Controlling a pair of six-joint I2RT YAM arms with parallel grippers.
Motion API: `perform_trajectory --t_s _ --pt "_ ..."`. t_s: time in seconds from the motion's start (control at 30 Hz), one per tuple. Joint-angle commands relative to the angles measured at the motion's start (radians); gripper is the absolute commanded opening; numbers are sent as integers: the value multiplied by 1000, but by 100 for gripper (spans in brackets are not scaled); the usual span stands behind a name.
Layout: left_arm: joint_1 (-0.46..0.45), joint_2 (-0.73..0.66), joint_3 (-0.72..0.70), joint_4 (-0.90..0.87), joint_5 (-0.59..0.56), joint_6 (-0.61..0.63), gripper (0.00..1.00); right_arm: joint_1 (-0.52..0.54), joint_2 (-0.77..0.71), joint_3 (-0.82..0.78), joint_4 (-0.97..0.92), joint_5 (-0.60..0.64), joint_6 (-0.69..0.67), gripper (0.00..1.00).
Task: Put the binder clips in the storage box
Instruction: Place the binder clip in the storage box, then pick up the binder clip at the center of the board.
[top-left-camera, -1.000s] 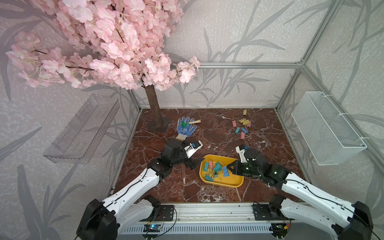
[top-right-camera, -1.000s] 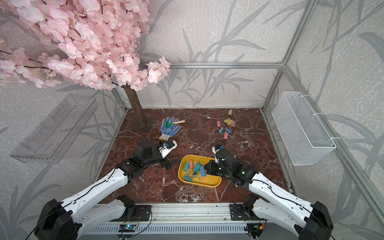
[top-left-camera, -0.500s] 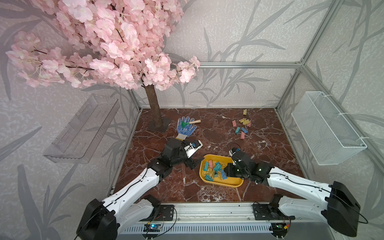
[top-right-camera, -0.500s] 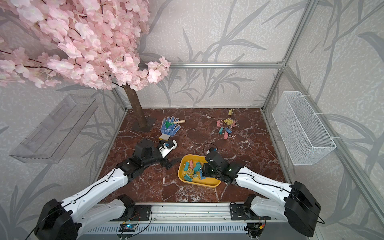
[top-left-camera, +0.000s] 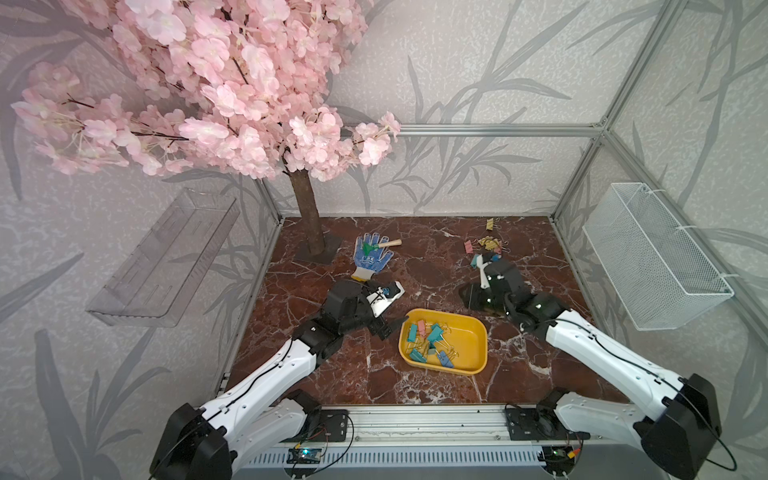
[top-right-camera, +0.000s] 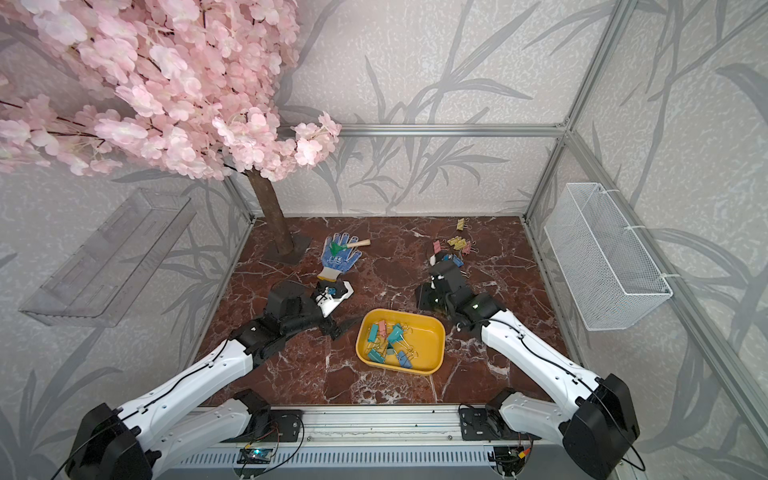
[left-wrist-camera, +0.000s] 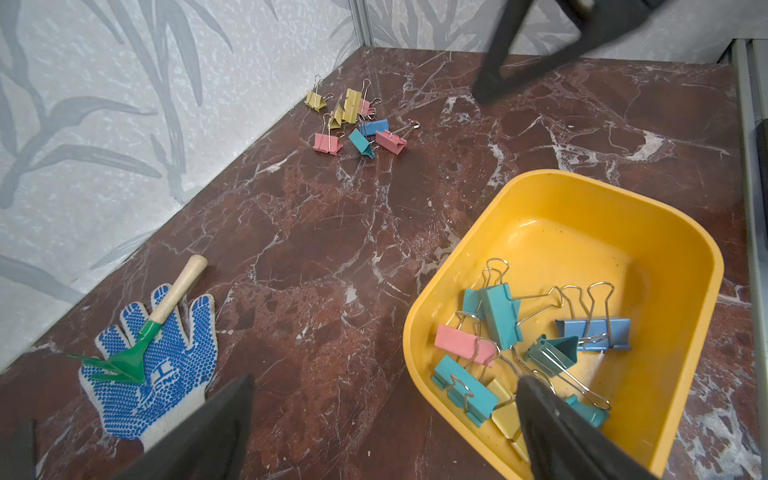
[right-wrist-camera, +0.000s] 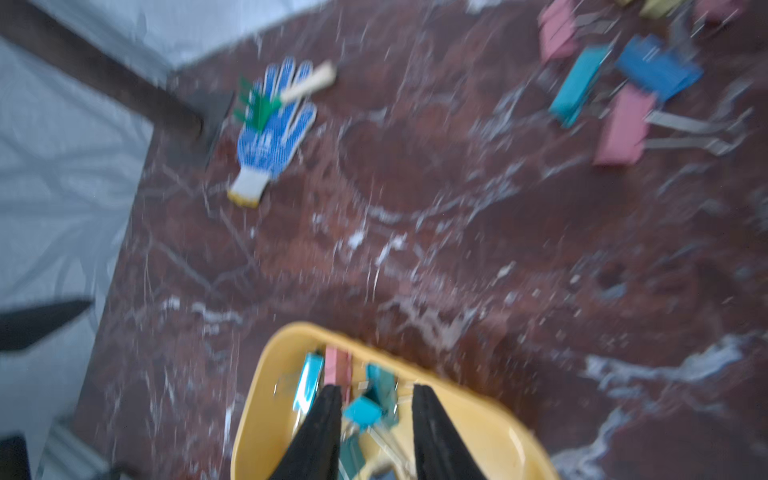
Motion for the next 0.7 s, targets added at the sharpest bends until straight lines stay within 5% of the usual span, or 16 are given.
perform_trajectory --t_s 0.0,0.33,0.67 --pt "-3 -14 7 25 10 -37 100 -179 136 78 34 -78 -66 34" --pt "-11 -33 -10 30 -3 -39 100 -300 694 479 -6 -16 -100 41" --pt "-18 -10 -11 39 25 -35 100 -300 866 628 -60 80 -116 41"
